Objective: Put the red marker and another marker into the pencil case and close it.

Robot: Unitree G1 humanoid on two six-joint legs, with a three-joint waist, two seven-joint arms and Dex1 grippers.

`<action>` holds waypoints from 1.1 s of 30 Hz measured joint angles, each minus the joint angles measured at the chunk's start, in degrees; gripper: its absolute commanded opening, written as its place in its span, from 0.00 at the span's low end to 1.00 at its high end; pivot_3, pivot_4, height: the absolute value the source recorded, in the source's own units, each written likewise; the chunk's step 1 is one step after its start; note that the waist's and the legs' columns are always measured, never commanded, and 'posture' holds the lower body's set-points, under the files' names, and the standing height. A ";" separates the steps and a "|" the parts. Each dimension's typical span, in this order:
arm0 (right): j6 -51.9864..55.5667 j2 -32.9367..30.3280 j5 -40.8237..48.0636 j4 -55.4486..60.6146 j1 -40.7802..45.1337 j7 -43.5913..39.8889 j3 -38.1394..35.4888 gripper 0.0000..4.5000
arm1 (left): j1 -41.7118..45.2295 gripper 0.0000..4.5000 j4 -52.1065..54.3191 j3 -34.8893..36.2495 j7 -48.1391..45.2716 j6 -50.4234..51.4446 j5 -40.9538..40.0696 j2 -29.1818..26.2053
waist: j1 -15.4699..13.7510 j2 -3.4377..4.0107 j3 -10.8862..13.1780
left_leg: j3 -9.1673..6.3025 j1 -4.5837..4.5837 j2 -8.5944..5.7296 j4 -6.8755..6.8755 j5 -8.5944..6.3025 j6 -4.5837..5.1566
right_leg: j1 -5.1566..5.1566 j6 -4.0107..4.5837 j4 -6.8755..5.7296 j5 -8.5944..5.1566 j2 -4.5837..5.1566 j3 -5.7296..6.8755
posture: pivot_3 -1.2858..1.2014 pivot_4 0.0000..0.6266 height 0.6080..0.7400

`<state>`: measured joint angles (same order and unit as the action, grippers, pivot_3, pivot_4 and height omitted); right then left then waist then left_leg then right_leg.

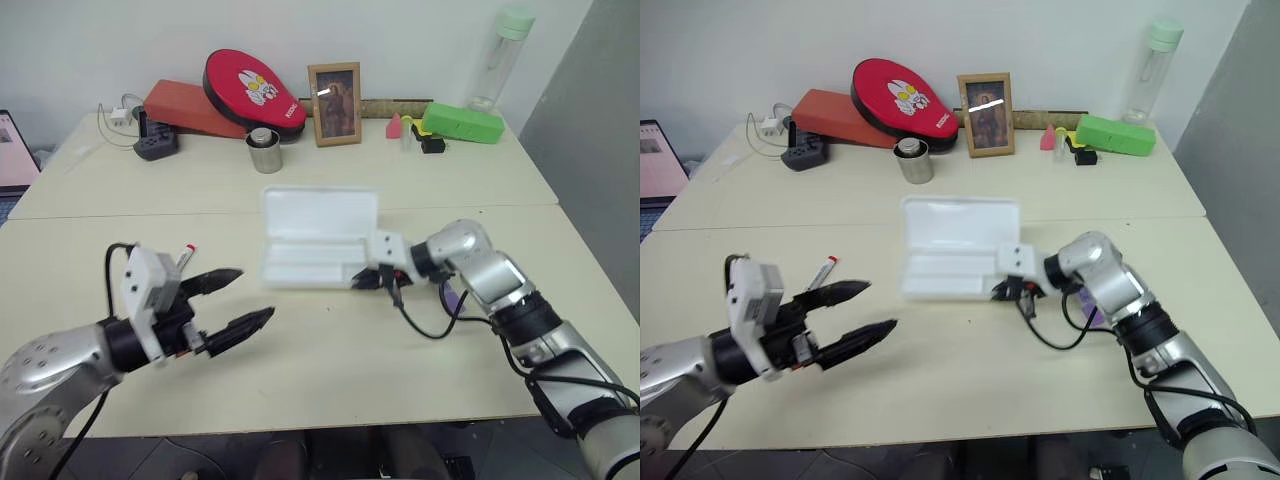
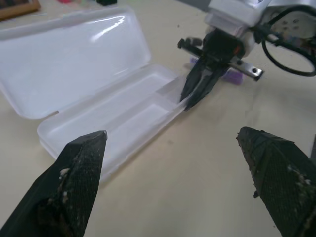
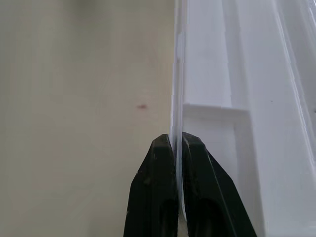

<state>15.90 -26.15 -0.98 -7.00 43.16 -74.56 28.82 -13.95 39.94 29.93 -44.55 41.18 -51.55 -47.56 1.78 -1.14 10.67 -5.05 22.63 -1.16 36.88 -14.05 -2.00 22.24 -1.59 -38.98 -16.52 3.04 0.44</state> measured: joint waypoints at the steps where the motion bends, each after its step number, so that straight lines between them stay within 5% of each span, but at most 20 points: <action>1: -0.49 0.20 -0.14 0.07 -0.05 -0.03 0.63 0.01 | -0.45 1.00 0.10 0.39 -0.11 -0.01 -0.07 0.00 | -0.05 0.00 0.00 | 0.01 0.00 -0.02 0.01 0.00 0.00 | 0.00 0.00 0.00 0.00 0.00 -0.01 | 0.52 0.24 1.00; 25: -2.46 4.42 -4.54 -9.91 2.58 7.26 1.18 0.01 | 0.94 1.00 0.62 1.51 0.18 -0.01 -0.36 -0.01 | -0.09 0.00 0.00 | -0.01 -0.01 -0.03 -0.01 0.01 -0.02 | 0.01 0.00 -0.01 0.01 0.00 -0.01 | 0.52 0.24 1.00; 33: 0.03 4.73 -2.03 -8.85 2.92 5.99 -1.21 0.42 | 1.06 1.00 0.19 0.84 0.22 -0.07 0.06 -0.01 | -0.09 0.00 0.00 | -0.01 -0.01 -0.03 -0.01 0.00 -0.02 | 0.01 0.00 -0.01 0.01 0.00 -0.02 | 0.52 0.24 1.00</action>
<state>15.93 -21.43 -3.00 -15.85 46.08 -68.57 27.61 -12.89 40.13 30.77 -44.33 41.11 -51.49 -47.57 1.70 -1.15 10.67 -5.05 22.62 -1.19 36.87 -14.04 -2.02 22.25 -1.58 -38.99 -16.51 3.04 0.42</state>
